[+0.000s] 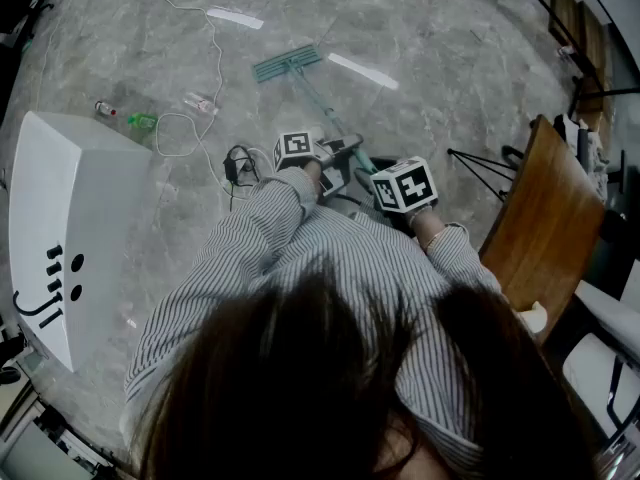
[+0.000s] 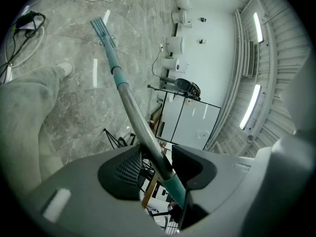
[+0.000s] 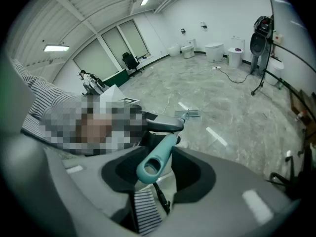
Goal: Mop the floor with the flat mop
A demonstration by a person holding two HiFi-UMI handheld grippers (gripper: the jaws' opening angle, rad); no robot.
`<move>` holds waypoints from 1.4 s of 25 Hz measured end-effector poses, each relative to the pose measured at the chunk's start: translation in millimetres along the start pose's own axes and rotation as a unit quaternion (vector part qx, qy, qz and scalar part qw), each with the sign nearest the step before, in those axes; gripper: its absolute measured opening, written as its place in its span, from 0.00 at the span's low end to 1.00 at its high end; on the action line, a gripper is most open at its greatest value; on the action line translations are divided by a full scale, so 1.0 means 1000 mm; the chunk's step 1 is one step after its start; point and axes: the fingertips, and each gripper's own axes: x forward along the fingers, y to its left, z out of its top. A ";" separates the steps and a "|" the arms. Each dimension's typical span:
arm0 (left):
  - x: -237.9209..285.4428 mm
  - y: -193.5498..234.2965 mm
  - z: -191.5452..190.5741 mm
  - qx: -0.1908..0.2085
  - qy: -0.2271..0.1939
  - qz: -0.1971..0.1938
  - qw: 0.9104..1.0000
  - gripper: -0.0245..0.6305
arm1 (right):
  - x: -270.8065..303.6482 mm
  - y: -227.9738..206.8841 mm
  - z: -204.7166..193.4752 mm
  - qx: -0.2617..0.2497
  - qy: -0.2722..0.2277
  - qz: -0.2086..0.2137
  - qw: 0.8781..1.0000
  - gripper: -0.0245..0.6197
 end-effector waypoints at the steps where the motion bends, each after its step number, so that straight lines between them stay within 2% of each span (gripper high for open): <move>1: 0.000 0.000 0.000 0.000 0.000 0.000 1.000 0.31 | 0.000 0.000 0.000 0.003 0.000 0.000 1.000 0.29; 12: 0.009 0.002 -0.001 0.001 0.023 0.014 1.000 0.31 | -0.003 -0.008 -0.002 0.020 -0.008 -0.002 1.000 0.29; 18: 0.016 -0.016 0.008 0.015 0.049 0.015 0.999 0.34 | -0.009 -0.014 0.022 0.061 -0.049 0.025 0.997 0.29; 22: 0.026 -0.029 0.029 0.022 0.064 0.001 0.998 0.35 | -0.005 -0.030 0.047 0.031 -0.039 -0.010 0.999 0.29; 25: 0.038 -0.040 0.060 0.023 0.084 -0.006 0.996 0.36 | 0.010 -0.050 0.076 0.017 -0.030 -0.039 0.999 0.27; 30: 0.054 -0.053 0.138 0.015 0.131 0.000 0.991 0.36 | 0.053 -0.083 0.147 0.042 -0.002 -0.060 0.997 0.23; 32: 0.052 -0.060 0.179 0.006 0.143 0.012 0.990 0.35 | 0.076 -0.088 0.183 0.050 0.011 -0.060 0.997 0.23; 35: 0.047 -0.084 0.266 0.001 0.135 0.013 0.991 0.34 | 0.116 -0.099 0.261 0.066 0.007 -0.069 0.995 0.23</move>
